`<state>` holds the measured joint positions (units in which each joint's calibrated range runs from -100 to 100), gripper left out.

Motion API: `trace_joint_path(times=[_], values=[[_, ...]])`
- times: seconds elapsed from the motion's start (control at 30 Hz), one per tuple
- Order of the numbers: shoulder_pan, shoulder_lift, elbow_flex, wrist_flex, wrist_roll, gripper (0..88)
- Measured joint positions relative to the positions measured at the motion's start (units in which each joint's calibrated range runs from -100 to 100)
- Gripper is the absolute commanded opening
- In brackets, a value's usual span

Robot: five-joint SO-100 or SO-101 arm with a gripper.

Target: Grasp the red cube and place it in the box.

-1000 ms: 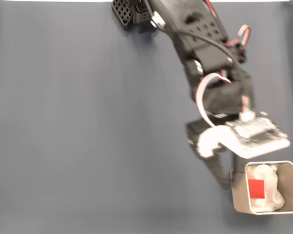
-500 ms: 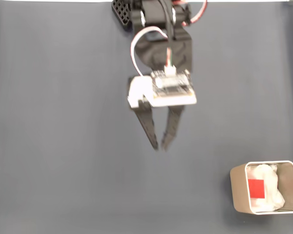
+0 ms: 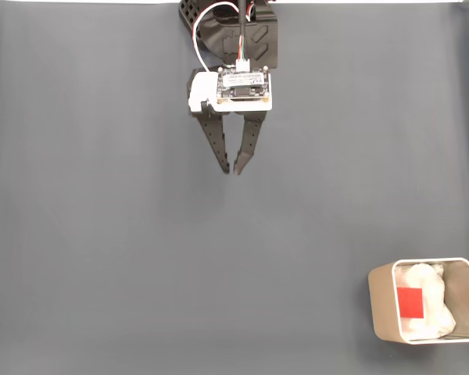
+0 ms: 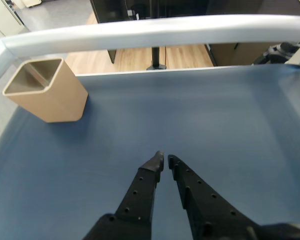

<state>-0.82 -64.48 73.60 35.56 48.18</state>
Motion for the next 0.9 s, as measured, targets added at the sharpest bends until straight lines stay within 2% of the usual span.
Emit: trace_joint_path(times=[0.4,0.9], values=[[0.0,-18.4,20.0,8.8,0.0,0.0],[1.6,-29.7,25.4,23.8,0.0,0.0]])
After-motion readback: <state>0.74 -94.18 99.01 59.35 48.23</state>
